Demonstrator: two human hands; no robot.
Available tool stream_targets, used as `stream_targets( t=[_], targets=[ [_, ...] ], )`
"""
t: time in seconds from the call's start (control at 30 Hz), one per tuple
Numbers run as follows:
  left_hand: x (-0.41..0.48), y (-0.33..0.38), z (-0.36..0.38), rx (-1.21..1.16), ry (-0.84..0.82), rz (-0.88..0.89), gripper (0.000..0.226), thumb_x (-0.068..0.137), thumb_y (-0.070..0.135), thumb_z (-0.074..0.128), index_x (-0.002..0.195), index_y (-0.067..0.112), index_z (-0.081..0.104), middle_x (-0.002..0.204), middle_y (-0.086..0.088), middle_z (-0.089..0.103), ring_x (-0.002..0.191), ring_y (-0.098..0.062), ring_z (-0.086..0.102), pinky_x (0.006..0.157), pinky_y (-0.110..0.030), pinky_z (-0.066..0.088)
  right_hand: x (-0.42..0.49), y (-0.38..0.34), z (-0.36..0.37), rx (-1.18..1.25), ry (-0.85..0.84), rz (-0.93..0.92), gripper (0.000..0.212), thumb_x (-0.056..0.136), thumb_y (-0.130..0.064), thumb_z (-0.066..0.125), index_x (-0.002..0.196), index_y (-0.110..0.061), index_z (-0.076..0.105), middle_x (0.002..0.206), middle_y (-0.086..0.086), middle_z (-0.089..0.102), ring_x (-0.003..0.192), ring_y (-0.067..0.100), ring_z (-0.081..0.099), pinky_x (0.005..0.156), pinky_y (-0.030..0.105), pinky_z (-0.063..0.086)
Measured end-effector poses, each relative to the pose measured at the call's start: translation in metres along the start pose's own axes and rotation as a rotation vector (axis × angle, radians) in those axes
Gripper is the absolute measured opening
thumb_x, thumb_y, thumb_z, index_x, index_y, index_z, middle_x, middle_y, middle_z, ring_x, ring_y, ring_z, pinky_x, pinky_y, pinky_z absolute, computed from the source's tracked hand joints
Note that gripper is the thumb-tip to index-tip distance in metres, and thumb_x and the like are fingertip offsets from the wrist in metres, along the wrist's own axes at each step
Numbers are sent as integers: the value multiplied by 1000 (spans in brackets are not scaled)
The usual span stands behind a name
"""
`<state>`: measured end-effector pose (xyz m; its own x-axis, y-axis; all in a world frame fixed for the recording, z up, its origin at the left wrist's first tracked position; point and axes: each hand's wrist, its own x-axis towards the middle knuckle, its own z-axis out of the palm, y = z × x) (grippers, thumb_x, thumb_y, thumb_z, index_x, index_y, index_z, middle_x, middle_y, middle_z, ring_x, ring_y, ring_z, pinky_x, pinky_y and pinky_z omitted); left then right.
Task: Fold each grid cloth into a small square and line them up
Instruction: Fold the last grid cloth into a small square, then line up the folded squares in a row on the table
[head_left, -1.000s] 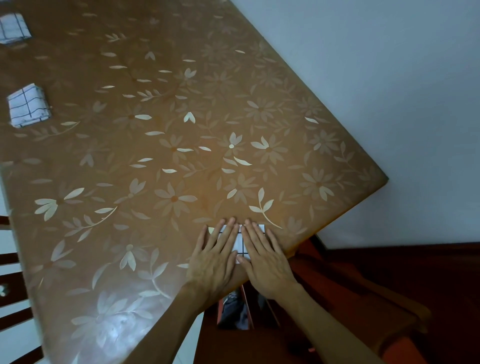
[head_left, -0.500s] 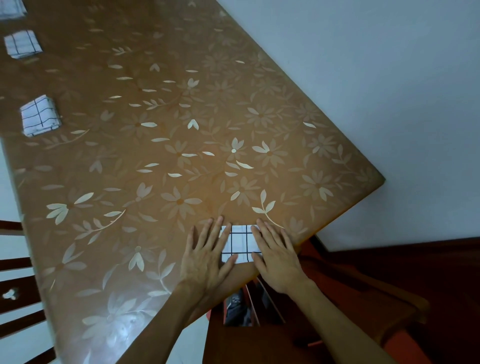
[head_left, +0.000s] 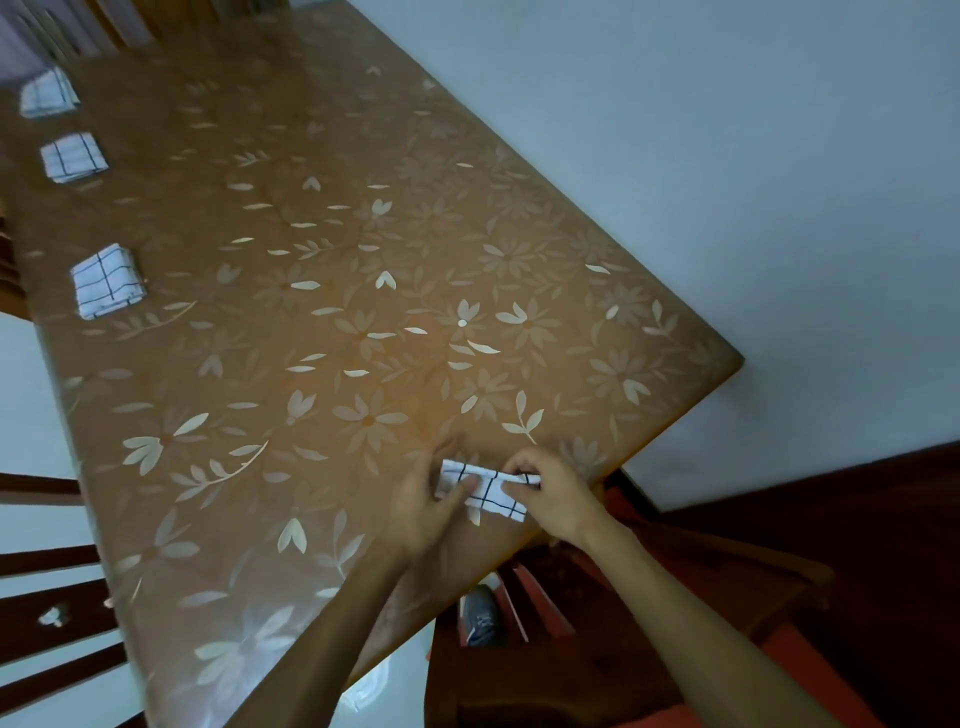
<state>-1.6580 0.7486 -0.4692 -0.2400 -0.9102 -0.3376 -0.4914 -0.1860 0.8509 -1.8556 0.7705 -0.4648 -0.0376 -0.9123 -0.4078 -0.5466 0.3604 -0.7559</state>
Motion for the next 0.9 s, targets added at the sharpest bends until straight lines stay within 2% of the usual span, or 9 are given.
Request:
stream_targets(
  t=[0.1, 0.2, 0.3, 0.47, 0.57, 0.67, 0.73, 0.8, 0.9],
  targets=[
    [-5, 16, -10, -171, 1, -42, 9, 90, 28, 70, 97, 23, 71, 88, 7, 76, 88, -16, 73, 72, -23, 57, -19, -12, -10, 209, -34, -51, 11, 91, -21, 68, 102, -20, 66, 99, -5, 68, 89, 7, 65, 74, 18, 51],
    [-18, 29, -13, -305, 5, -90, 18, 88, 31, 73, 103, 21, 72, 96, 1, 78, 92, -20, 74, 81, -44, 61, -45, -24, -16, 336, 89, -43, 15, 96, -34, 60, 107, -25, 65, 101, -3, 71, 93, 9, 67, 77, 24, 53],
    [-43, 46, -8, -345, -11, -56, 24, 90, 31, 71, 108, 15, 70, 98, -4, 77, 92, -23, 74, 83, -50, 60, -75, -31, -15, 344, 236, -37, 23, 100, -39, 52, 107, -22, 63, 94, 4, 70, 86, 16, 68, 70, 32, 54],
    [-107, 74, -5, -406, -42, 40, 19, 92, 23, 68, 106, 10, 69, 98, -9, 77, 92, -29, 74, 81, -49, 61, -136, -38, -7, 312, 363, -61, 25, 99, -46, 47, 110, -26, 60, 91, 2, 70, 81, 17, 69, 72, 45, 59],
    [-148, 77, -12, -417, -4, 92, 21, 91, 22, 70, 107, 9, 69, 100, -11, 76, 94, -32, 73, 83, -53, 59, -178, -52, 2, 428, 375, -43, 27, 97, -49, 49, 104, -27, 62, 87, -5, 70, 77, 9, 69, 70, 33, 59],
    [-186, 79, -24, -398, -8, 139, 21, 90, 23, 70, 107, 10, 70, 99, -9, 77, 93, -28, 74, 79, -48, 61, -215, -68, 13, 315, 451, -105, 41, 101, -42, 47, 67, -18, 43, 54, -9, 43, 51, 3, 43, 54, 26, 37],
    [-207, 80, -34, -363, -8, 173, 19, 91, 28, 69, 104, 14, 71, 95, -3, 77, 89, -20, 73, 72, -33, 60, -234, -75, 21, 231, 511, -146, 44, 101, -40, 45, 64, -20, 33, 54, -8, 34, 51, 5, 35, 54, 26, 29],
    [-223, 84, -43, -326, 43, 191, 23, 90, 37, 68, 97, 15, 72, 87, 0, 76, 80, -11, 71, 65, -22, 55, -252, -85, 28, 157, 533, -180, 41, 102, -41, 44, 65, -22, 39, 56, -5, 40, 52, 5, 40, 53, 26, 31],
    [-237, 88, -58, -237, 144, 226, 35, 87, 45, 70, 81, 11, 69, 67, 1, 71, 62, -10, 68, 56, -26, 53, -272, -103, 37, 77, 554, -227, 41, 101, -44, 43, 80, -10, 53, 62, 4, 54, 57, 10, 50, 57, 31, 40]
  ],
)
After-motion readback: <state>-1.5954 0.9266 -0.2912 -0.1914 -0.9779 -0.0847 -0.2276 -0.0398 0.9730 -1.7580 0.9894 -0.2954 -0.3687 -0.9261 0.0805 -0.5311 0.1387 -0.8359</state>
